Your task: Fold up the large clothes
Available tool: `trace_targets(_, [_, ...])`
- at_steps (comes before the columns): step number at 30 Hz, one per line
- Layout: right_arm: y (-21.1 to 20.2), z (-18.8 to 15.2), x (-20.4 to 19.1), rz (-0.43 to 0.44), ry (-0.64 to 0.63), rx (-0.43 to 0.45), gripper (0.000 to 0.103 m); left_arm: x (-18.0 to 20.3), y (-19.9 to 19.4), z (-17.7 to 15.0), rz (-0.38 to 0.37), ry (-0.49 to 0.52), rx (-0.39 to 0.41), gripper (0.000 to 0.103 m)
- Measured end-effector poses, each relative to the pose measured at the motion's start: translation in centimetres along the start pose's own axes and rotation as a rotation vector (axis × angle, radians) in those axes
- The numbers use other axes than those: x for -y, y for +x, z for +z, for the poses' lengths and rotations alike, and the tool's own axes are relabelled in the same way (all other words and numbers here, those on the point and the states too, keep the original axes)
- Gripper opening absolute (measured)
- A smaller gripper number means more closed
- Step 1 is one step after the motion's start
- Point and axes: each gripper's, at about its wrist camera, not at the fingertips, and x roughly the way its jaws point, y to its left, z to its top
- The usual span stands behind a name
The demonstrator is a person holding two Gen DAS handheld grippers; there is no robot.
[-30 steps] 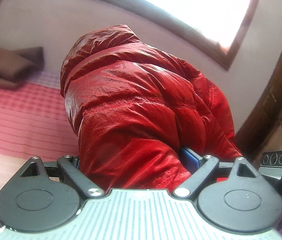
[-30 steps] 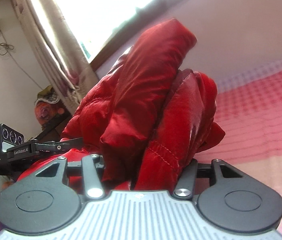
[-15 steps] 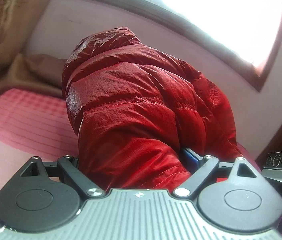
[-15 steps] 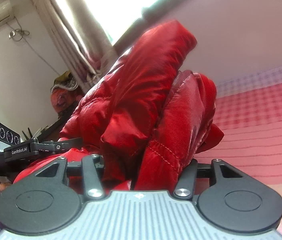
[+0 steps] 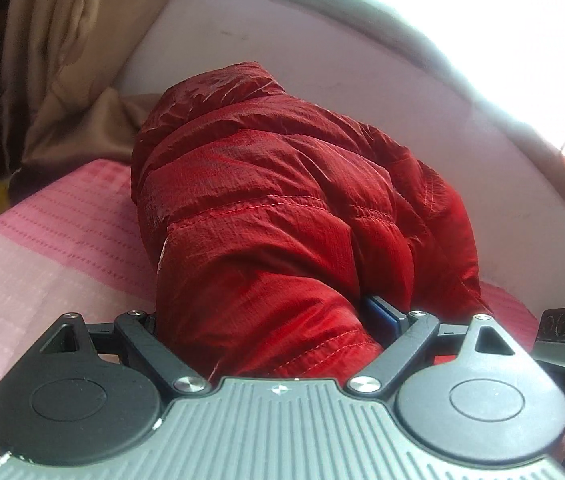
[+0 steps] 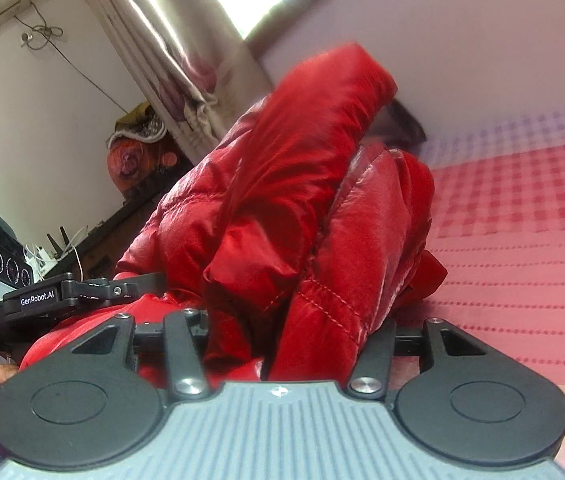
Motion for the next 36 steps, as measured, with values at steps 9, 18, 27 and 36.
trace_targets(9, [0.9, -0.6, 0.3, -0.003, -0.02, -0.026, 0.052, -0.7, -0.1, -1.6, 0.029, 0.02, 0.01, 0.094])
trace_targets(18, [1.1, -1.4, -0.2, -0.028, -0.052, -0.018, 0.062, 2.0, -1.4, -2.8, 0.192, 0.222, 0.096, 0.103])
trace_targets(27, [0.9, -1.5, -0.5, -0.045, -0.038, -0.018, 0.072, 2.8, -1.9, -3.1, 0.242, 0.249, 0.114, 0.103])
trace_targets(36, [-0.1, -1.1, -0.8, -0.056, -0.024, -0.02, 0.078, 3.6, -2.6, -3.7, 0.285, 0.274, 0.126, 0.103])
